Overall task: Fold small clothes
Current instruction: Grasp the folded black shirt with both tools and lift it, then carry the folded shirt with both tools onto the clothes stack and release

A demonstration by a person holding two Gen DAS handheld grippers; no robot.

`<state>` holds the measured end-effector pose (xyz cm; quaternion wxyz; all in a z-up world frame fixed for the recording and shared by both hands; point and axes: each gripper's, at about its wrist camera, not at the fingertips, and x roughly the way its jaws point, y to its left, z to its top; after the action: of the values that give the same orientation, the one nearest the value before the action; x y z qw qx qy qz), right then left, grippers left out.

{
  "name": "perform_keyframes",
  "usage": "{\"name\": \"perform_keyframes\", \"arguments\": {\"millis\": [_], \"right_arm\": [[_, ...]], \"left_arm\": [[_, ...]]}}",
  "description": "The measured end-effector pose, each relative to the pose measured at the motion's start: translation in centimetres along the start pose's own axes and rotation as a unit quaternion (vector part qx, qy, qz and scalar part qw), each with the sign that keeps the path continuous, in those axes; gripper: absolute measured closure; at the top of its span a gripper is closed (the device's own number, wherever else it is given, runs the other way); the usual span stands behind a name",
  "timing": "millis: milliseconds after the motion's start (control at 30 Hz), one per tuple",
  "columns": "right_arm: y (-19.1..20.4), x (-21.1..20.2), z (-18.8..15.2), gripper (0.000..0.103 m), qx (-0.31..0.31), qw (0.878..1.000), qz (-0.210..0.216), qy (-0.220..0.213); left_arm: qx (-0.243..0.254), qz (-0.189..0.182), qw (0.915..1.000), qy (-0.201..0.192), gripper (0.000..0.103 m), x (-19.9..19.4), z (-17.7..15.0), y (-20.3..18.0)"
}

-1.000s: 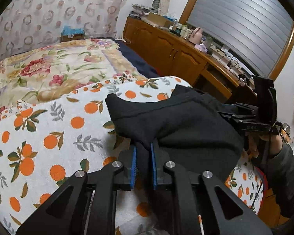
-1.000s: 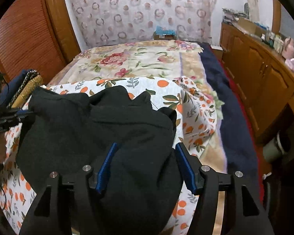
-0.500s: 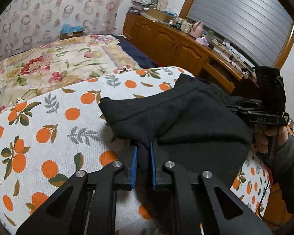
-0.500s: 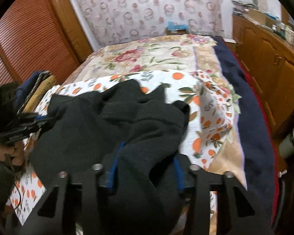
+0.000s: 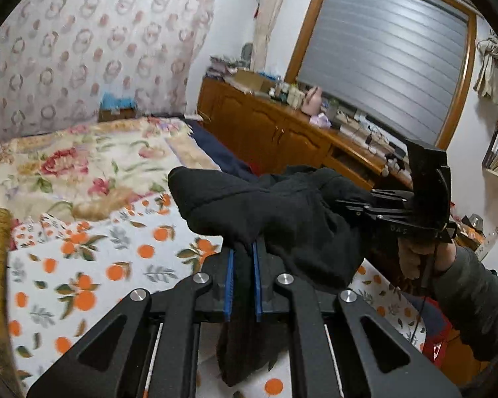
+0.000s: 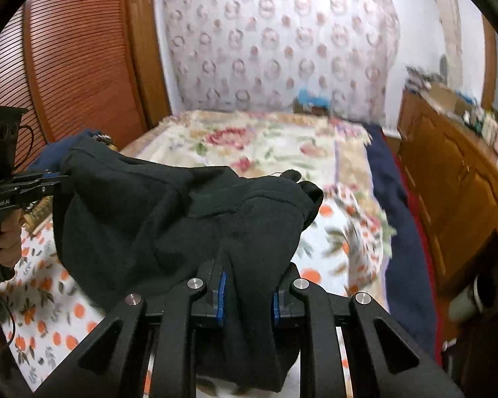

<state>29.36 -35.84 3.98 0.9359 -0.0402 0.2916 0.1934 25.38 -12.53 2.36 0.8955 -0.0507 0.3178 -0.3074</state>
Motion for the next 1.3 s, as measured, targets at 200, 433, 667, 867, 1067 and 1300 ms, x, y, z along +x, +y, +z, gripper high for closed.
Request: {"name": "perform_keyframes", "arguments": {"millis": [200, 433, 667, 867, 1067, 1300], "right_arm": [[4.5, -0.6, 2.9, 0.084, -0.047, 0.998, 0.029, -0.038], [12.6, 1.6, 7.4, 0.084, -0.112, 0.987, 0.089, -0.079], [20.0, 7.4, 14.3, 0.084, -0.177, 0.969, 0.139, -0.099], [25.7, 16.1, 20.5, 0.084, -0.235, 0.953, 0.168, -0.088], [31.4, 24.7, 21.5, 0.084, -0.263, 0.952, 0.151, -0.040], [31.2, 29.3, 22.6, 0.064, -0.236, 0.962, 0.137, -0.025]], "left_arm": [[-0.012, 0.043, 0.9980, -0.045, 0.093, -6.4, -0.4, 2.5], [-0.029, 0.143, 0.9842, -0.101, 0.093, -15.2, -2.0, 6.4], [-0.079, 0.225, 0.9585, -0.157, 0.093, -22.5, -4.5, 11.5], [-0.131, 0.283, 0.9384, -0.148, 0.093, -23.5, -8.7, 16.2], [-0.166, 0.297, 0.9330, -0.118, 0.093, -21.9, -12.1, 19.6], [-0.165, 0.298, 0.9332, -0.113, 0.092, -21.5, -12.5, 19.6]]}}
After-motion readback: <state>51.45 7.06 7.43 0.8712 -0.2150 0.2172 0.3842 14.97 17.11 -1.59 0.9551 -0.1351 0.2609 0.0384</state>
